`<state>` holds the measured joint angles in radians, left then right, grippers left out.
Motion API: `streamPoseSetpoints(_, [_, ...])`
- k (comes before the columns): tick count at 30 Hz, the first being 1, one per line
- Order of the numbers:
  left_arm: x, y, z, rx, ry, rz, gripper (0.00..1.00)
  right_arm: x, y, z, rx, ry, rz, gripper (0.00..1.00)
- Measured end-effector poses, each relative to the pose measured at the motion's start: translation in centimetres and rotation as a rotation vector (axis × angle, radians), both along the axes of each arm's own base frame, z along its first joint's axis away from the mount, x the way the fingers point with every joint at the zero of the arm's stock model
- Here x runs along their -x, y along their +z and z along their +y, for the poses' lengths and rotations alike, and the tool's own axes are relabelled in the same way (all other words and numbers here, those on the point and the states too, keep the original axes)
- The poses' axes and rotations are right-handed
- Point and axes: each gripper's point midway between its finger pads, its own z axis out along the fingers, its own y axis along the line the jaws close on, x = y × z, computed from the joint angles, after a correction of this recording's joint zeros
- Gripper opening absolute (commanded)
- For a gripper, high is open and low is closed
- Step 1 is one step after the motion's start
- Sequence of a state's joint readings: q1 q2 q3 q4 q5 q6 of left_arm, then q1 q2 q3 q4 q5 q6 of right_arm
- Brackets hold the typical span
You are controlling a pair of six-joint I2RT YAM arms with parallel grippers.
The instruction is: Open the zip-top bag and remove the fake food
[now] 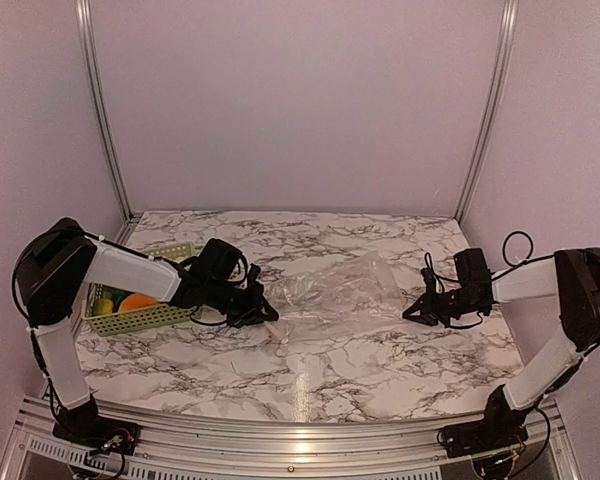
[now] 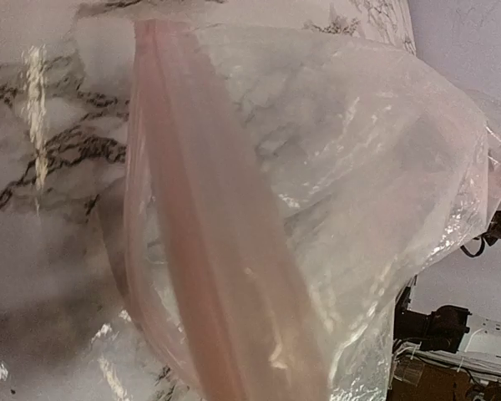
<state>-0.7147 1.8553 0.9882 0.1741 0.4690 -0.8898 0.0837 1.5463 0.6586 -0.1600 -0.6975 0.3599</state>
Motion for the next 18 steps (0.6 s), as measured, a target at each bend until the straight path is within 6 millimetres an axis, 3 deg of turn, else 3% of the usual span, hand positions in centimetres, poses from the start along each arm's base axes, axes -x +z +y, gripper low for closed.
streamPoseSetpoints(2, [-1.8, 0.1, -1.3, -0.014, -0.011, -0.02, 0.11, -0.3, -0.2, -0.5, 0.004, -0.024, 0.006, 0.0])
streamPoseSetpoints(5, [-6.2, 1.9, -4.8, -0.005, -0.028, -0.091, 0.27, -0.7, -0.2, -0.9, -0.001, -0.053, 0.015, 0.0])
streamPoseSetpoints(8, [-9.9, 5.3, -7.7, 0.032, -0.041, -0.187, 0.42, -1.9, 0.5, -1.0, -0.016, -0.079, 0.002, 0.0])
streamPoseSetpoints(11, [-12.5, 8.7, -9.4, 0.063, -0.044, -0.267, 0.59, -3.8, 1.4, -1.3, -0.032, -0.123, -0.032, 0.0])
streamPoseSetpoints(14, [-13.8, 11.4, -9.5, 0.074, -0.033, -0.325, 0.84, -5.7, 2.1, -2.0, -0.041, -0.178, -0.065, 0.0])
streamPoseSetpoints(16, [-14.5, 12.0, -8.8, 0.064, -0.018, -0.345, 0.97, -6.7, 2.3, -2.8, -0.046, -0.213, -0.074, 0.0])
streamPoseSetpoints(18, [-14.9, 11.6, -7.2, 0.03, 0.005, -0.343, 0.99, -7.7, 2.3, -3.8, -0.048, -0.25, -0.08, 0.03])
